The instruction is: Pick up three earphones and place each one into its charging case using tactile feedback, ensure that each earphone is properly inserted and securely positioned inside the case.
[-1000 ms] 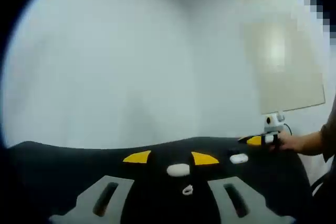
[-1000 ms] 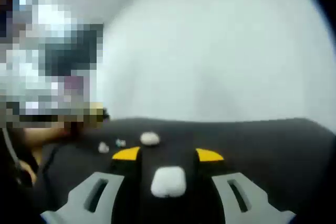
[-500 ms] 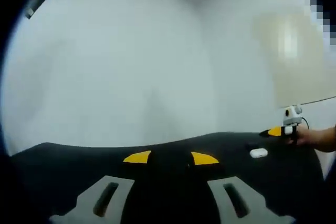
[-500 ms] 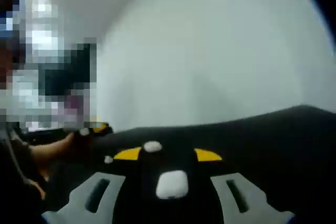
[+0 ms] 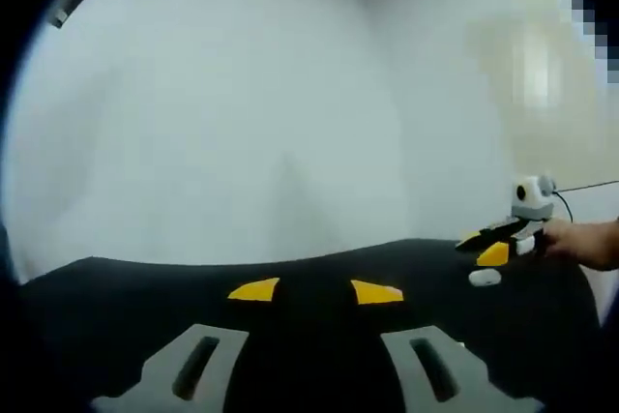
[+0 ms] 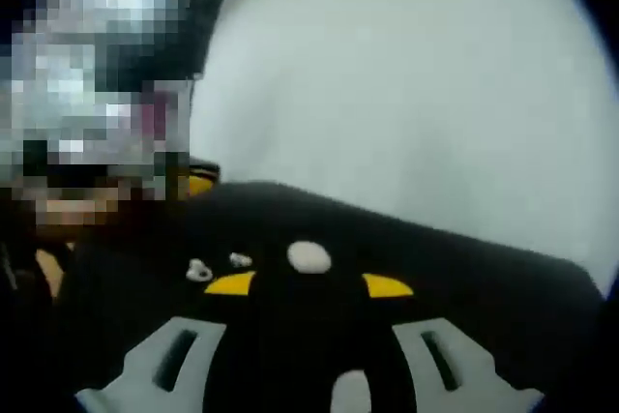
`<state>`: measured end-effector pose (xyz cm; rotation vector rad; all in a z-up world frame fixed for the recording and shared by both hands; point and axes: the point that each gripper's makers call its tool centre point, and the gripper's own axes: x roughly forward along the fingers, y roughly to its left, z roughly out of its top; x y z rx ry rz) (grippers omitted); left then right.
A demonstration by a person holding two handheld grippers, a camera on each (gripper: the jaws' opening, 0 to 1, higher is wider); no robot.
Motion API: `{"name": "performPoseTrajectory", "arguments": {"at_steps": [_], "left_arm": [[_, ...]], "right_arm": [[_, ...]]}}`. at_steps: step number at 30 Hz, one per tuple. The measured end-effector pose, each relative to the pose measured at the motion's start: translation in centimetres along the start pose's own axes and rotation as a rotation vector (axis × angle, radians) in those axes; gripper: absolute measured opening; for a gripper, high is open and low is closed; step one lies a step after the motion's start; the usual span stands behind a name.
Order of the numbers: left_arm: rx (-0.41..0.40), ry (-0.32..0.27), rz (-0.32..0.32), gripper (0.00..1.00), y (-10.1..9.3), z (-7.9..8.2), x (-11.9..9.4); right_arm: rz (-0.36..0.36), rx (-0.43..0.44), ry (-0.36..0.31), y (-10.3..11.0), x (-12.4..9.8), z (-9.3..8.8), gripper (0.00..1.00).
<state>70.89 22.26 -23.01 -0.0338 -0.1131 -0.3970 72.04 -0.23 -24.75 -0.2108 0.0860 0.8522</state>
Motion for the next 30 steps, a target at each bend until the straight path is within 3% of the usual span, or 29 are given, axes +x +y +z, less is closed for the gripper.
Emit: {"name": "performPoseTrajectory", "arguments": {"at_steps": [4,7,9,10,12,14,17,19,22,27,30], "left_arm": [[0.019,0.016,-0.004,0.23,-0.3,-0.4,0.3],[0.047,0.032,-0.017,0.22,-0.7,-0.7,0.4],[0.062,0.038,-0.021,0.22,-0.9,-0.8,0.4],[0.067,0.04,-0.019,0.22,-0.9,-0.9,0.4],[0.07,0.051,-0.022,0.2,-1.0,-1.1,0.4],[0.094,0.065,-0.027,0.2,-1.3,-1.3,0.5],[0.11,0.059,-0.032,0.2,-1.5,-1.1,0.4],[0.111,0.056,-0.038,0.19,-1.5,-1.1,0.5],[0.125,0.072,-0.045,0.19,-1.7,-1.3,0.8],[0.147,0.078,-0.068,0.19,-2.3,-1.4,1.2],[0.155,0.086,-0.067,0.19,-2.2,-1.6,1.1]], "right_arm": [[-0.03,-0.002,0.042,0.4,3.5,0.4,0.42],[-0.047,0.116,0.049,0.7,6.2,0.5,0.4],[-0.043,0.139,0.036,0.7,7.7,0.5,0.38],[-0.057,0.133,0.042,0.5,8.5,0.3,0.38],[-0.085,0.004,0.117,-0.4,9.7,-1.2,0.38],[-0.061,-0.061,0.183,-0.2,10.6,-3.0,0.38],[-0.019,-0.019,0.24,0.4,11.2,-5.1,0.4],[-0.02,-0.046,0.227,0.0,11.9,-5.3,0.4],[-0.023,0.033,0.154,0.0,12.6,-5.1,0.4],[-0.046,0.023,0.159,-0.3,12.3,-4.8,0.33],[-0.045,0.007,0.147,-0.3,11.4,-4.0,0.23]]}}
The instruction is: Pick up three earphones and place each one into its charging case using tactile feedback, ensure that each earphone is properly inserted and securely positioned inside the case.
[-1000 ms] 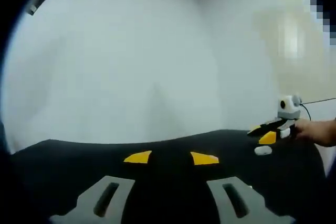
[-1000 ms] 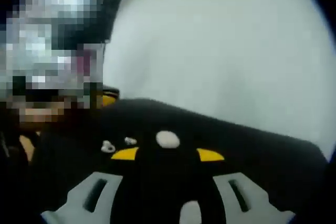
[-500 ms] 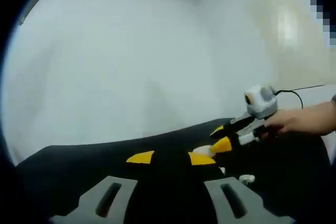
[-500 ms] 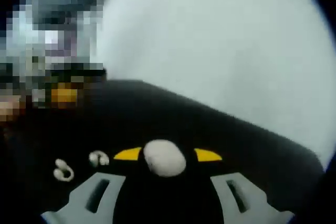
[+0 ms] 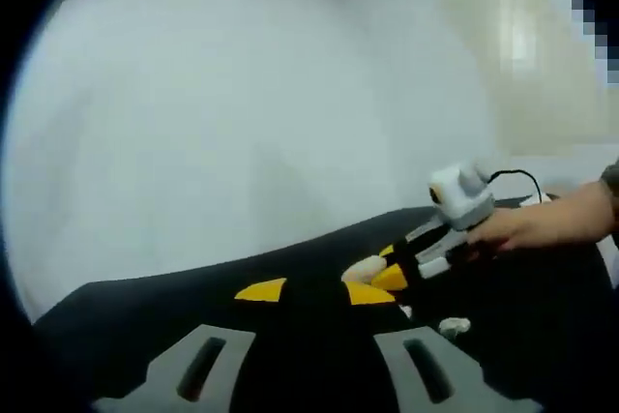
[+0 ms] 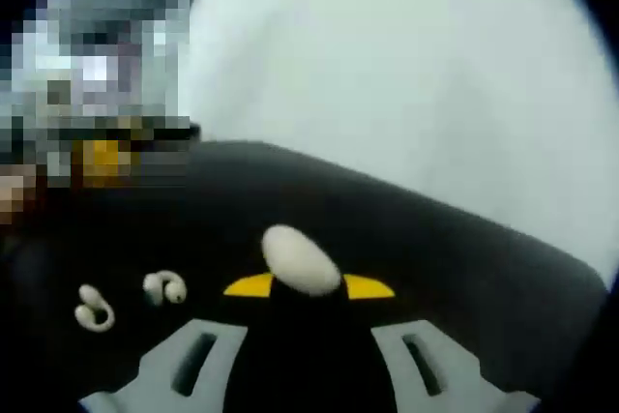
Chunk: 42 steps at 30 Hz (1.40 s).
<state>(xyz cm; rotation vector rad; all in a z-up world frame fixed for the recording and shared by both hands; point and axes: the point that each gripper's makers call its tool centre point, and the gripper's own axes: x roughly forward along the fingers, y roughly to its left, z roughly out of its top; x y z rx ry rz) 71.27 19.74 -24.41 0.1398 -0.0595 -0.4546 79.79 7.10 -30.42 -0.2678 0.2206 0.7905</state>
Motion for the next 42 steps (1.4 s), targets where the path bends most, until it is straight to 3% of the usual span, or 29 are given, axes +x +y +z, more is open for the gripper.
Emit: {"name": "performPoseTrajectory", "arguments": {"at_steps": [2,5,11,15,17,20,22,23,24,25,26,28,30,31,34,36,38,42], "left_arm": [[-0.001,-0.001,0.001,0.19,0.0,0.0,-0.3],[-0.004,-0.007,0.005,0.18,0.0,0.2,-0.7],[-0.005,-0.013,0.0,0.18,-0.1,0.3,-0.6],[-0.008,-0.007,-0.003,0.18,-0.1,0.2,-0.5],[-0.013,-0.012,-0.006,0.18,0.0,0.3,-0.5],[-0.016,-0.035,-0.015,0.18,-0.2,0.9,-0.7],[-0.015,-0.041,-0.017,0.18,-0.2,1.0,-0.6],[-0.011,-0.038,-0.017,0.18,-0.2,0.9,-0.6],[-0.01,-0.035,-0.018,0.18,-0.2,0.9,-0.5],[-0.011,-0.034,-0.02,0.18,-0.3,0.9,-0.5],[-0.012,-0.032,-0.023,0.18,-0.3,0.8,-0.5],[-0.009,-0.035,-0.027,0.18,-0.5,0.9,-0.4],[-0.007,-0.035,-0.029,0.18,-0.5,0.9,-0.4],[-0.005,-0.033,-0.025,0.17,-0.5,0.9,-0.4],[-0.012,-0.034,-0.017,0.17,-0.1,0.9,-0.4],[-0.019,-0.039,-0.015,0.17,0.1,1.0,-0.3],[-0.024,-0.04,-0.012,0.17,0.2,1.0,-0.3],[-0.021,-0.054,-0.021,0.17,-0.3,1.5,-0.8]], "right_arm": [[0.002,0.013,0.012,0.0,-0.7,0.1,0.18],[0.029,0.002,0.092,0.3,-1.7,-1.2,0.11],[0.058,-0.013,0.057,0.6,-1.6,-1.1,0.35],[0.091,-0.073,0.016,1.8,-0.6,0.0,0.37],[0.164,-0.104,0.016,3.6,0.1,0.6,0.39],[0.178,-0.026,-0.009,4.4,1.3,1.8,0.42],[0.167,-0.002,0.023,4.5,2.2,1.9,0.42],[0.151,-0.019,0.062,4.2,2.7,1.6,0.42],[0.152,-0.055,0.065,4.3,3.0,1.6,0.42],[0.169,-0.148,0.069,4.6,3.8,1.5,0.43],[0.17,-0.152,0.065,4.7,4.1,1.5,0.43],[0.215,-0.097,0.067,5.3,4.9,1.2,0.43],[0.215,0.09,0.108,5.2,5.1,0.4,0.41],[0.208,0.135,0.059,4.8,5.3,1.1,0.4],[0.19,0.141,0.05,4.3,5.0,1.1,0.4],[0.186,0.127,0.061,4.2,4.0,1.2,0.4],[0.213,0.168,0.031,4.6,2.4,2.2,0.4],[0.388,0.276,-0.024,8.6,-4.9,3.9,0.4]]}}
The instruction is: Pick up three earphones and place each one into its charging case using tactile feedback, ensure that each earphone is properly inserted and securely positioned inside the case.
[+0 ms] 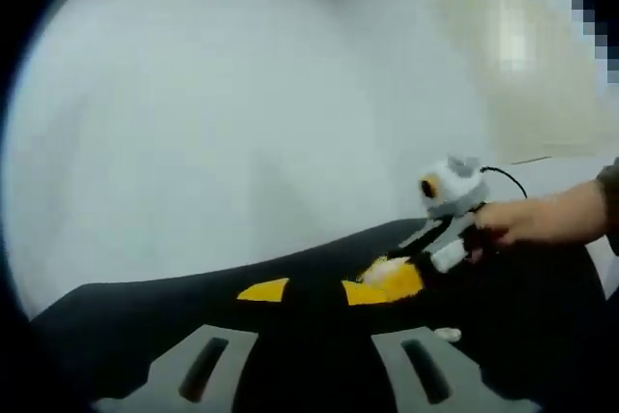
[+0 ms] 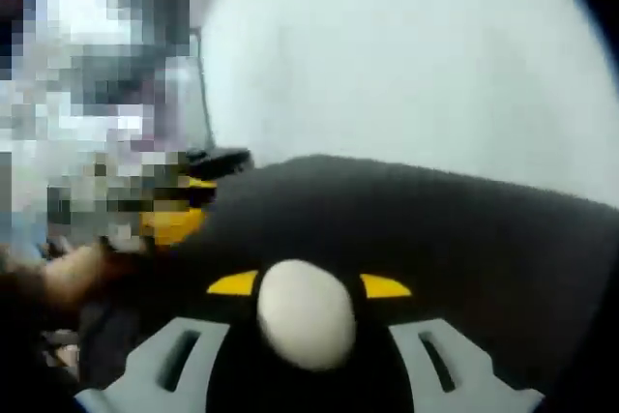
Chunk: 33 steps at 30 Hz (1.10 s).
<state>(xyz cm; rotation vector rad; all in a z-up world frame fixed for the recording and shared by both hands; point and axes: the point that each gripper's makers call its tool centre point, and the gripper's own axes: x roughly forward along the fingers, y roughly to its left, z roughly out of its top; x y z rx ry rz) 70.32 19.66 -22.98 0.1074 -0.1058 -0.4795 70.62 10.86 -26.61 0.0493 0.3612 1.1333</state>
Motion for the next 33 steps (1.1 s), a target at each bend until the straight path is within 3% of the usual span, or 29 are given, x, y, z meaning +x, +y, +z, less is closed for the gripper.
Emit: {"name": "performPoseTrajectory", "arguments": {"at_steps": [1,4,6,7,9,12,16,19,21,25,29,31,33], "left_arm": [[0.005,-0.013,-0.006,0.17,-0.2,0.3,-0.1],[0.008,-0.022,-0.01,0.17,-0.3,0.5,0.0],[0.011,-0.017,-0.017,0.17,-0.6,0.5,0.1],[0.018,-0.013,-0.023,0.17,-0.9,0.4,0.1],[0.031,-0.001,-0.034,0.17,-1.3,0.1,0.1],[0.059,0.036,-0.032,0.17,-1.5,-0.8,0.0],[0.067,0.054,-0.023,0.17,-1.2,-1.3,0.1],[0.062,0.054,-0.023,0.17,-1.2,-1.3,0.0],[0.061,0.053,-0.026,0.17,-1.2,-1.3,0.1],[0.065,0.052,-0.034,0.17,-1.4,-1.2,0.1],[0.069,0.051,-0.044,0.17,-1.6,-1.2,0.1],[0.069,0.051,-0.048,0.17,-1.7,-1.2,0.2],[0.067,0.053,-0.054,0.17,-1.8,-1.2,0.2]], "right_arm": [[0.038,-0.001,0.024,1.5,-1.6,-0.9,0.4],[0.034,-0.028,0.036,4.5,-5.3,-3.3,0.39],[-0.008,-0.102,0.04,4.4,-6.2,-4.4,0.25],[-0.019,-0.127,0.065,4.1,-6.2,-5.2,0.24],[-0.027,-0.084,-0.005,3.8,-6.3,-4.6,0.24],[-0.024,-0.043,0.003,3.5,-6.4,-5.1,0.24],[-0.055,-0.164,-0.036,3.5,-7.6,-3.8,0.23],[-0.082,-0.16,-0.128,3.3,-9.5,-1.6,0.23],[-0.089,-0.143,-0.15,2.9,-11.0,-1.1,0.24],[-0.159,-0.131,-0.146,0.8,-13.1,-1.9,0.24],[-0.162,-0.09,-0.128,0.6,-13.4,-3.2,0.26],[-0.14,-0.037,-0.073,0.9,-12.8,-5.0,0.31],[-0.132,-0.04,-0.027,0.8,-12.0,-6.2,0.36]]}}
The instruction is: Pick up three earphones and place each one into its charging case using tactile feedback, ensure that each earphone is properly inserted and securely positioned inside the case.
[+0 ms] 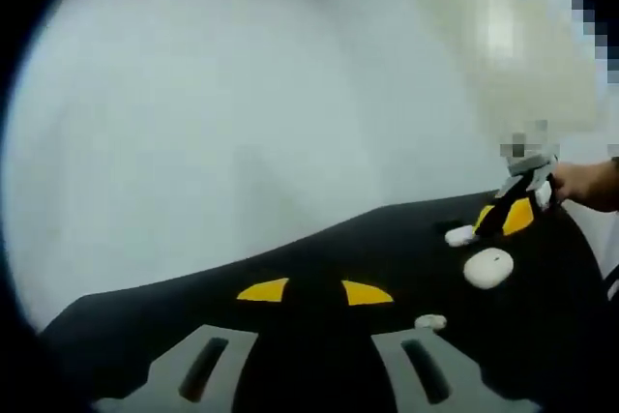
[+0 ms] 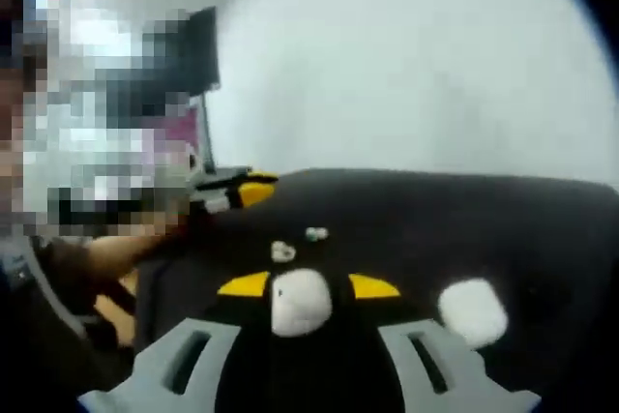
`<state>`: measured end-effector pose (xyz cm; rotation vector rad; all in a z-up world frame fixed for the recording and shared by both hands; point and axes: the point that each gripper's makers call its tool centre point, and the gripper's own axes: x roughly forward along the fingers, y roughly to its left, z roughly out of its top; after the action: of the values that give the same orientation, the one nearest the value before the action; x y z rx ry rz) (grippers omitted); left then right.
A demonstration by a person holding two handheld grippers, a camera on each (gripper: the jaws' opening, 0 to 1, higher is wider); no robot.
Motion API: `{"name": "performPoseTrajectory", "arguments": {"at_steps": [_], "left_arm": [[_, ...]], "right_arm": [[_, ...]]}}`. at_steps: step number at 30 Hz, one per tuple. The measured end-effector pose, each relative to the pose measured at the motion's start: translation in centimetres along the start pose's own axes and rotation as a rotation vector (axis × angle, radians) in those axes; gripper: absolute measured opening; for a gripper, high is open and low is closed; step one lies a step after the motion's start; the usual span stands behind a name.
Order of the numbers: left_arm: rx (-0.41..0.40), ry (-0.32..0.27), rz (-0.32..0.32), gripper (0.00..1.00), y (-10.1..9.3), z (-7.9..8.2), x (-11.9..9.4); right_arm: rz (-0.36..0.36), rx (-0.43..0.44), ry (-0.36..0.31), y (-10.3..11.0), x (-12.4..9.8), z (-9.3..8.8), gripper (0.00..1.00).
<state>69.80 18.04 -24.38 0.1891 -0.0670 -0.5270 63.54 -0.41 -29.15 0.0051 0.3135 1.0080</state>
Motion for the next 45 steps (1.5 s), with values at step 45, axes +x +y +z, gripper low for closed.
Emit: {"name": "performPoseTrajectory", "arguments": {"at_steps": [45], "left_arm": [[0.018,-0.012,-0.08,0.17,-2.1,0.6,-0.1]], "right_arm": [[0.129,0.411,0.049,4.1,2.2,-1.3,0.24]]}}
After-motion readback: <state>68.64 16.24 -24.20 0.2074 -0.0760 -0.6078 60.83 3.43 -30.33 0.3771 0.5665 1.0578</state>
